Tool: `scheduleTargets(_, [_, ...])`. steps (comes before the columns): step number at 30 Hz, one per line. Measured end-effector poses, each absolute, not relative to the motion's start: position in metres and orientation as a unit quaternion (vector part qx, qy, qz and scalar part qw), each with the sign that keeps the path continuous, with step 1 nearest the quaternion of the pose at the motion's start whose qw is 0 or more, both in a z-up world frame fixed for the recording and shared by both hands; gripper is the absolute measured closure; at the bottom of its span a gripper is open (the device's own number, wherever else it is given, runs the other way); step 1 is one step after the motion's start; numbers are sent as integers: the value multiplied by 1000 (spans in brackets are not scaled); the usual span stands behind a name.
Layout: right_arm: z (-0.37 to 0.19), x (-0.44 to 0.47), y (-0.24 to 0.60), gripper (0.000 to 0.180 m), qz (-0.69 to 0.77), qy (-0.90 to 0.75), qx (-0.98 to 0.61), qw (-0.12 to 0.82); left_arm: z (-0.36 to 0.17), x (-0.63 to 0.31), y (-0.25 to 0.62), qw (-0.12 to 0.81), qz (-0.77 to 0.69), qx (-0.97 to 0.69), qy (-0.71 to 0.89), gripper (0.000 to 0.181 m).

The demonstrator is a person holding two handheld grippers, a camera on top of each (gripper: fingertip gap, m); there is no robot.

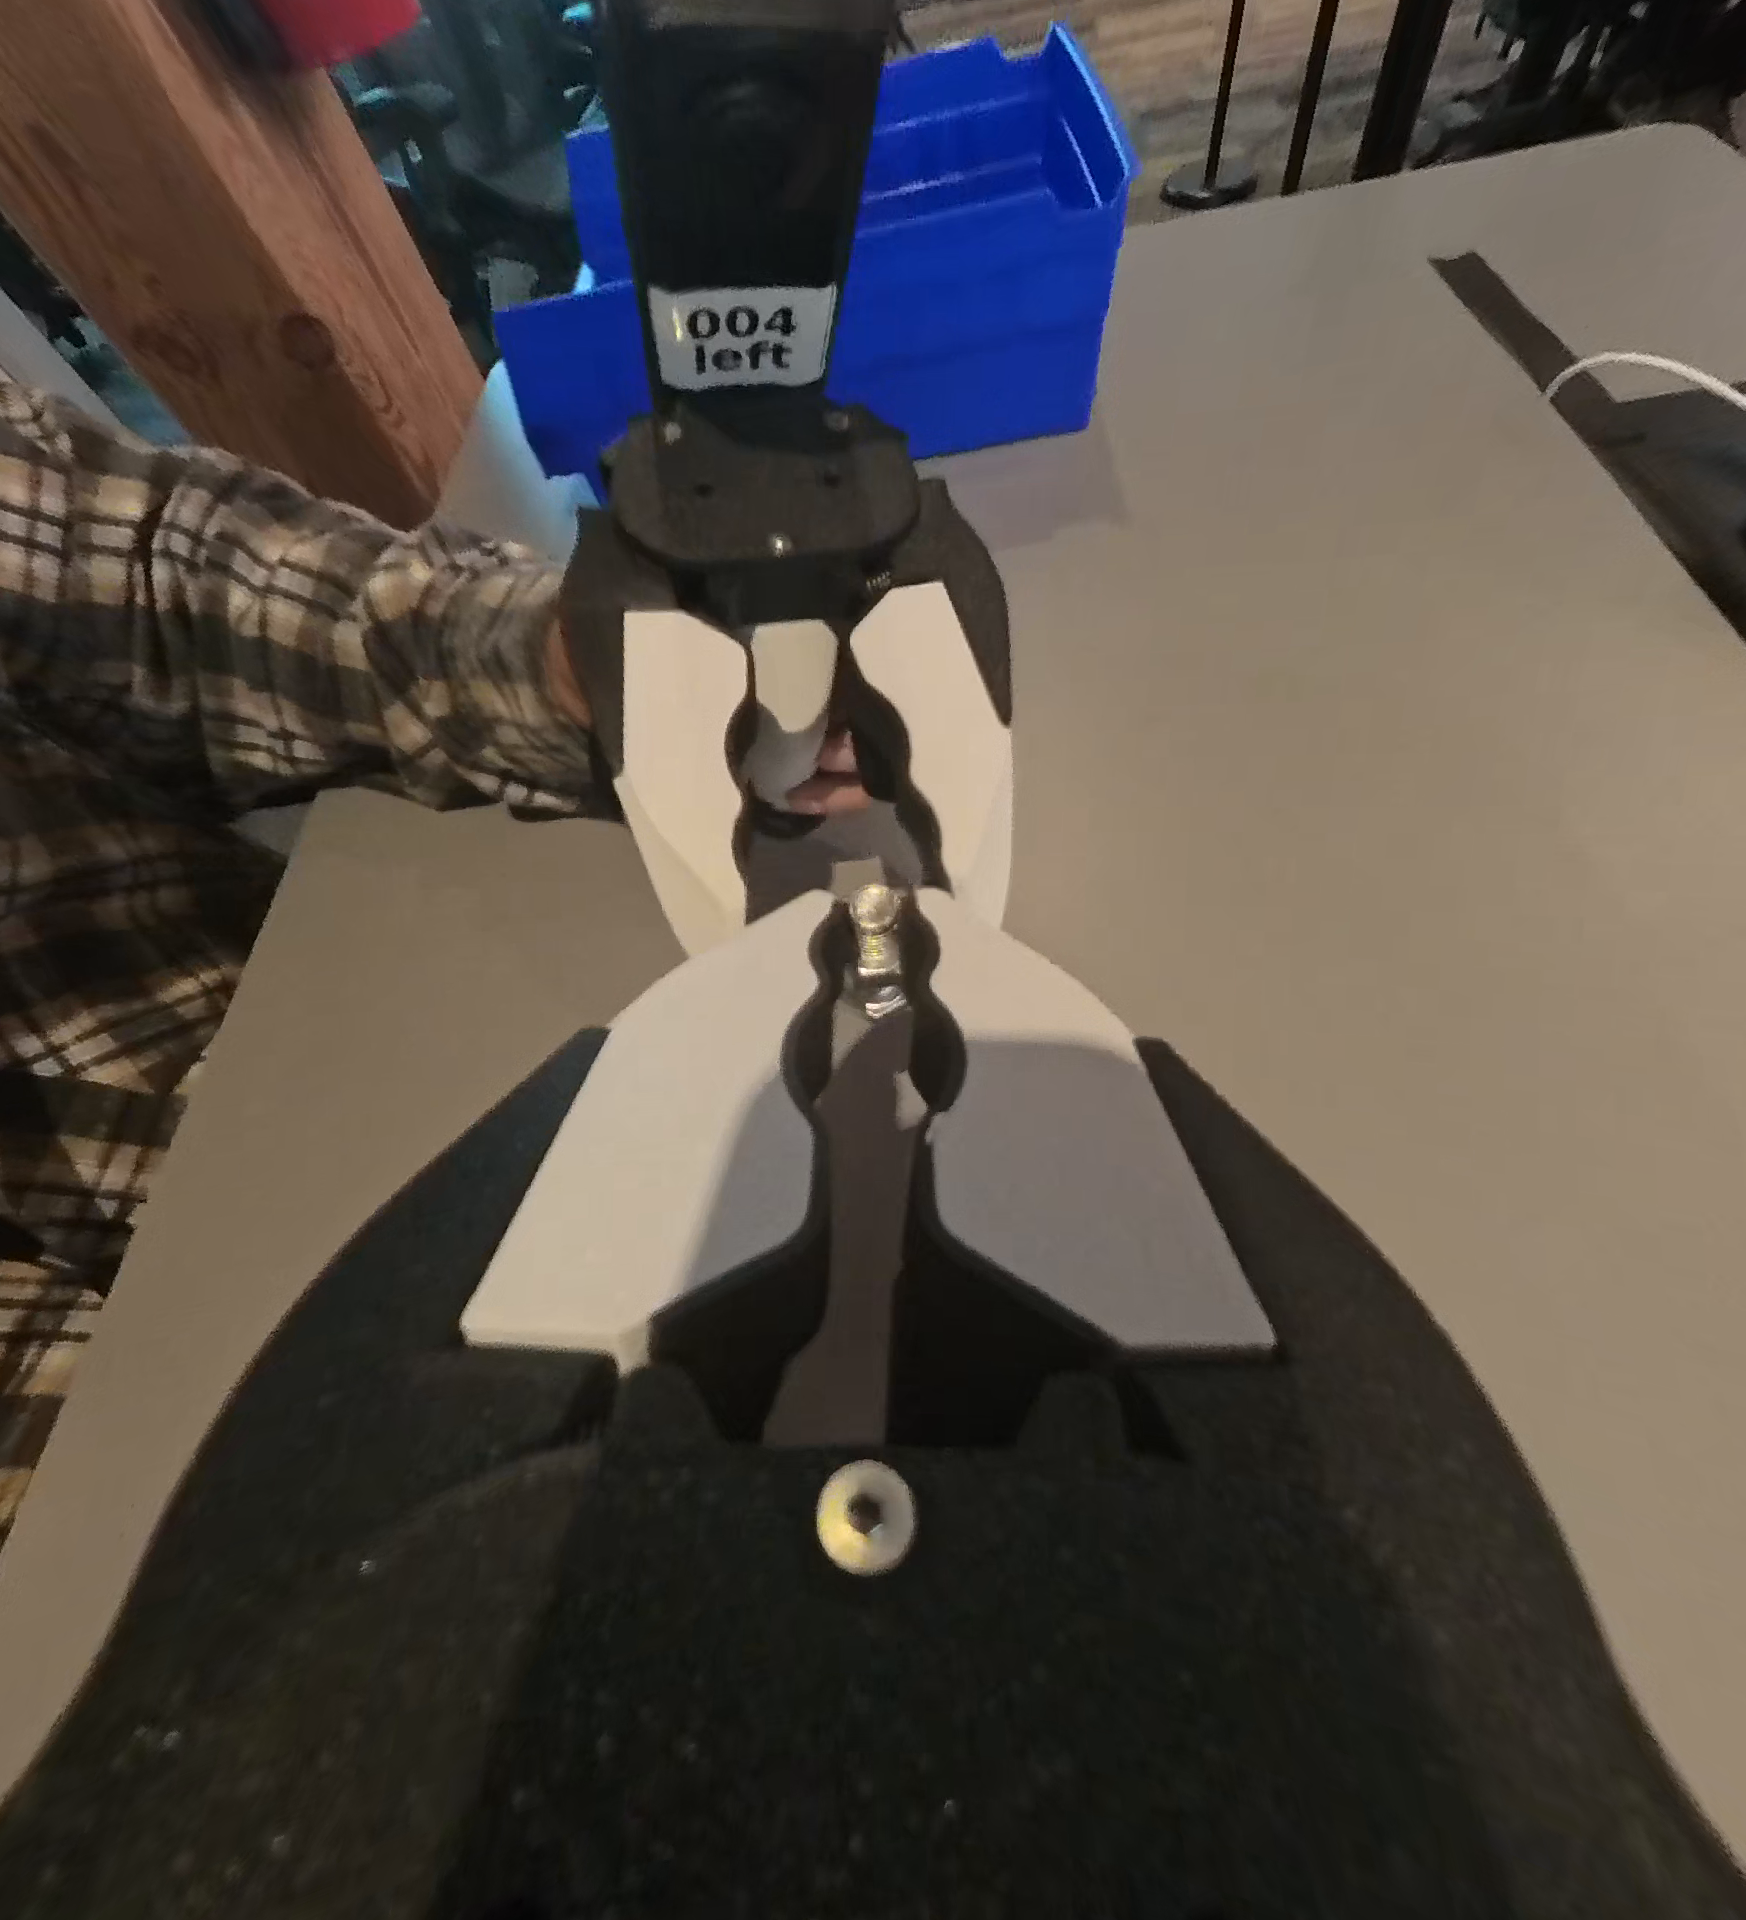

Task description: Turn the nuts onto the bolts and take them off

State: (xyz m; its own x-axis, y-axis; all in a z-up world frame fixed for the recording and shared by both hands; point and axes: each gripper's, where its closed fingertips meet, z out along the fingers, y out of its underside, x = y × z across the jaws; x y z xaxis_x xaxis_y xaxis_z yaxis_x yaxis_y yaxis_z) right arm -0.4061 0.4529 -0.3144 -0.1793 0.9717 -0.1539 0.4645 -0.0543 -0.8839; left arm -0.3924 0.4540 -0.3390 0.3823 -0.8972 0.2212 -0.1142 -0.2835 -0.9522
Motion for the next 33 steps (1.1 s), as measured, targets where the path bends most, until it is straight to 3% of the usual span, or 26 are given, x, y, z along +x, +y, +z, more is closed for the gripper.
scheduleTargets(29, [-296,-409,437,171,467,-645,-529,293,-329,-384,445,495,-402,-666,387,162])
scheduleTargets(30, [-292,-410,438,169,477,-638,-522,304,-326,-384,444,498,-405,-664,383,162])
scheduleTargets(33, [-276,-412,447,123,511,-586,-516,359,-318,-388,446,504,-425,-662,357,162])
